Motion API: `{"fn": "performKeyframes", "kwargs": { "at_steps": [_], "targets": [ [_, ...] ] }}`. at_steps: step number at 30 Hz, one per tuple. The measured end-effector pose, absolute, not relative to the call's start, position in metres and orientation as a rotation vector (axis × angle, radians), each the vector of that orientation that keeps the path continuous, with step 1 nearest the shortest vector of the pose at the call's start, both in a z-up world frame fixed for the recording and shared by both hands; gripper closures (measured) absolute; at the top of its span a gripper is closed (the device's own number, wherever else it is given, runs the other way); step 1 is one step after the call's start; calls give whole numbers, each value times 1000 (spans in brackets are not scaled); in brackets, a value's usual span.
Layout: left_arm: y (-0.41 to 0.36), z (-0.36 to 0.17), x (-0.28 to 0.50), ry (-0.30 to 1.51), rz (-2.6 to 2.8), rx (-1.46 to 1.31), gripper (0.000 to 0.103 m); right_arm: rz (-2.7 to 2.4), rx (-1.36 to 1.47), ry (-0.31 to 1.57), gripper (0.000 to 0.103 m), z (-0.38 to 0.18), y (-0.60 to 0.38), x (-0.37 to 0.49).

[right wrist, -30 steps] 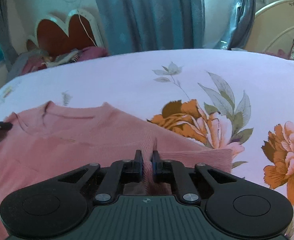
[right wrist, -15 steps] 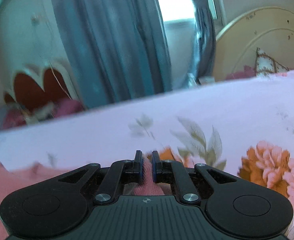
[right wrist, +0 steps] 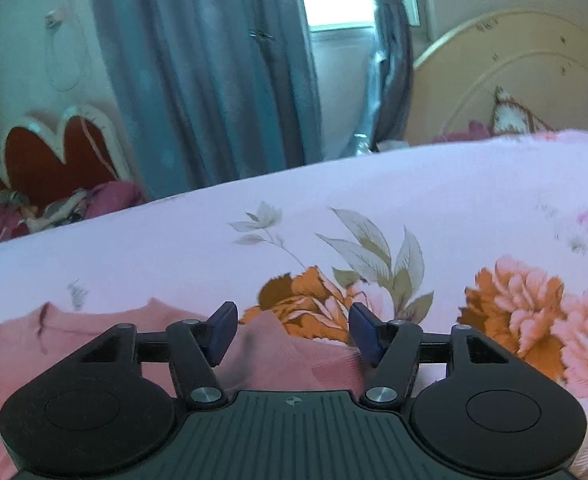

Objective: Fold small clothes

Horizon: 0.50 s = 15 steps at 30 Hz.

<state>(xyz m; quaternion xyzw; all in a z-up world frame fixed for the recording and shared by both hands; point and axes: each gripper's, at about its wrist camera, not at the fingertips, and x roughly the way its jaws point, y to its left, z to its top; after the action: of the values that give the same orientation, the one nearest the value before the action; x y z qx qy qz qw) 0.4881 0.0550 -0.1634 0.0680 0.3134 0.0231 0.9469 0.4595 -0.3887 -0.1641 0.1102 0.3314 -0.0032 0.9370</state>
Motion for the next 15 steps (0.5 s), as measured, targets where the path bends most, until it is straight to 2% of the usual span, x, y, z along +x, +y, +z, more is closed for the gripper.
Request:
{"fn": "performKeyframes", "kwargs": {
  "at_steps": [3,4,5,7,11,15],
  "targets": [
    [60,-153,474,628,35,125,34,-1,214,665,42,-157,-383,448],
    [61,-151,469,621,28,115,35,5,219,665,47,-156,-381,445],
    [62,-148,463,617,17,110,36,16,220,669,59,-155,-378,442],
    [62,-145,451,617,-9,110,40,30,216,679,65,-156,-370,437],
    [57,-152,431,642,-46,124,58,67,200,703,65,-163,-351,425],
    [51,-172,426,695,17,210,60,79,202,727,65,-173,-339,419]
  ]
}}
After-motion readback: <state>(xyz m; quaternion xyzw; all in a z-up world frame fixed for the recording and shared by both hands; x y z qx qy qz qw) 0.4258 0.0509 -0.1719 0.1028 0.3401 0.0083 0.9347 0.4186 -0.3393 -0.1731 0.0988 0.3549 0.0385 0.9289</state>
